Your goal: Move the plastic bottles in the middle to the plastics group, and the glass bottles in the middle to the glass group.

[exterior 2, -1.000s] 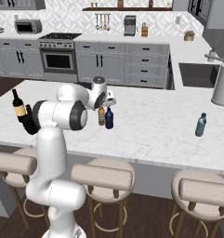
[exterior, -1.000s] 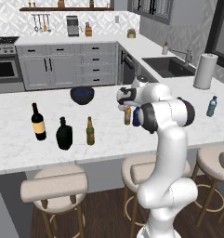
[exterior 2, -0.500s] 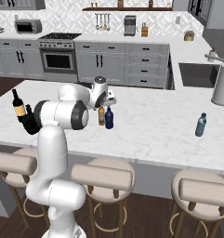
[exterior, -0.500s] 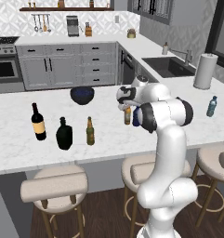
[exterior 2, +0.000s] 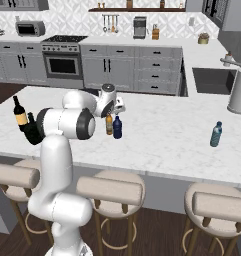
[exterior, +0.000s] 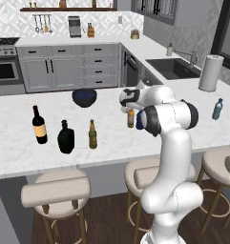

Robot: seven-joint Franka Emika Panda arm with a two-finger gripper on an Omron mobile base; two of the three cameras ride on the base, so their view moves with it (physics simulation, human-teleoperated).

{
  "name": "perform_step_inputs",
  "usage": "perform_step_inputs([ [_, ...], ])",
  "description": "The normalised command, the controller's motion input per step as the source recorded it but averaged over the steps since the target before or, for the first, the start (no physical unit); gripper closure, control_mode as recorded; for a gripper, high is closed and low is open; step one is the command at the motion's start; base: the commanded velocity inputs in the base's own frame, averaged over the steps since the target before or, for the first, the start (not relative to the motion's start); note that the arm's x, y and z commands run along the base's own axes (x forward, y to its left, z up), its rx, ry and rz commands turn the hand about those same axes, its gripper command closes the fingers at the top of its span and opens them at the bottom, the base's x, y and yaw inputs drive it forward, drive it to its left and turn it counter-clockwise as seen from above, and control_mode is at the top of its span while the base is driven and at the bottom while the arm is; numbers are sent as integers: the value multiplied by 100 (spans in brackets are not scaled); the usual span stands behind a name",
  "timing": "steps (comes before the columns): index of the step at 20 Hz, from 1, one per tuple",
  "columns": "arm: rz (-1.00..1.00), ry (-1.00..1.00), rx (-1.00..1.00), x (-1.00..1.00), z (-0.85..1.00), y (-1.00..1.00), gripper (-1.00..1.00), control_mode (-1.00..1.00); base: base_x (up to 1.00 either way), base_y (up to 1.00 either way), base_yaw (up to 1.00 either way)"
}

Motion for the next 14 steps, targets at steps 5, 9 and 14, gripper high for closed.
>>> perform_step_inputs([
  [5,0,-2,1,0,-1,0,-100,-100,0,0,0],
  [9,0,0,0,0,0,0,-100,-100,0,0,0],
  [14,0,0,0,0,0,0,100,-100,0,0,0],
])
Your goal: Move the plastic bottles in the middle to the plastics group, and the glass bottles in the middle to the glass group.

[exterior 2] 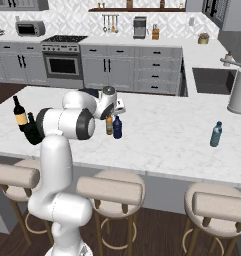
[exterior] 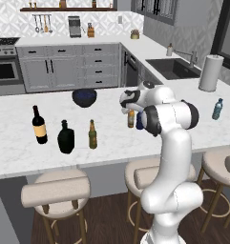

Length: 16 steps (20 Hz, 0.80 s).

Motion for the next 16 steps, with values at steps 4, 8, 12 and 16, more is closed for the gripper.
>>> perform_step_inputs([
  [4,0,0,0,0,0,0,100,-100,0,0,0],
  [8,0,0,0,0,0,1,100,-100,0,0,0],
  [12,0,-2,0,-23,20,4,100,-100,0,0,0],
  [16,6,-2,0,-81,31,26,100,-100,0,0,0],
])
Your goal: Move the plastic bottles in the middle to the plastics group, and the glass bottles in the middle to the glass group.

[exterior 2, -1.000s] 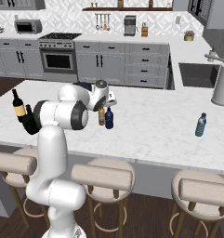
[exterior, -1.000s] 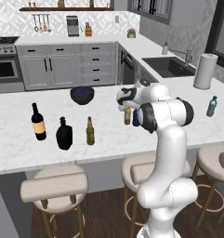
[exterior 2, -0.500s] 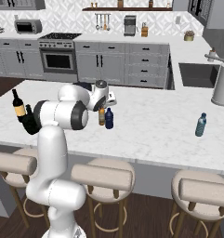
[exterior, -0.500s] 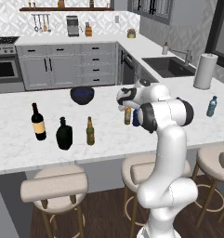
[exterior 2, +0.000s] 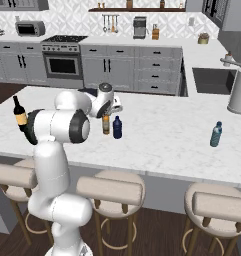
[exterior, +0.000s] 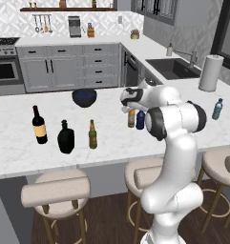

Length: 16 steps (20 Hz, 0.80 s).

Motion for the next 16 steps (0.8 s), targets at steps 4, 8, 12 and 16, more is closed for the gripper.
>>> perform_step_inputs([
  [4,23,0,0,-79,4,55,100,-100,0,0,0],
  [8,34,0,0,-55,6,74,100,-100,0,0,0],
  [12,27,0,0,-23,9,73,100,-100,0,0,0],
  [16,20,0,0,-3,0,71,100,-100,0,0,0],
])
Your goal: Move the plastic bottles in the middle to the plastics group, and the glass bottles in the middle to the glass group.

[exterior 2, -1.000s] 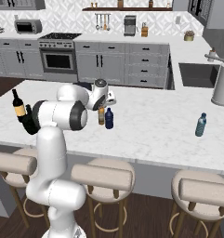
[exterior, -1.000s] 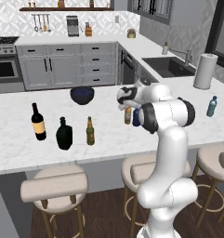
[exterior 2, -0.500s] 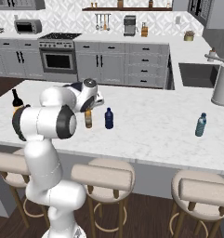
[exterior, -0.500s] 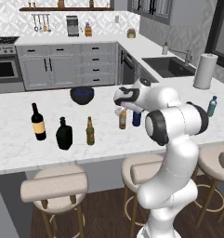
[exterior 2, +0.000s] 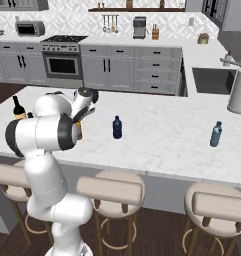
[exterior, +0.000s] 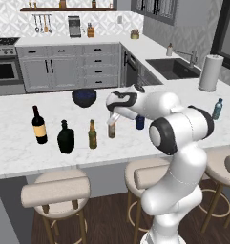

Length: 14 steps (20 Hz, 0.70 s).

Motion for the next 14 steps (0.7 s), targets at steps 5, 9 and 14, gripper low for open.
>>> perform_step_inputs([
  [5,14,0,0,-5,0,55,100,-100,0,0,0],
  [9,9,0,0,-3,-3,19,100,-100,0,0,0],
  [14,3,0,0,0,-25,0,100,-100,0,0,0],
])
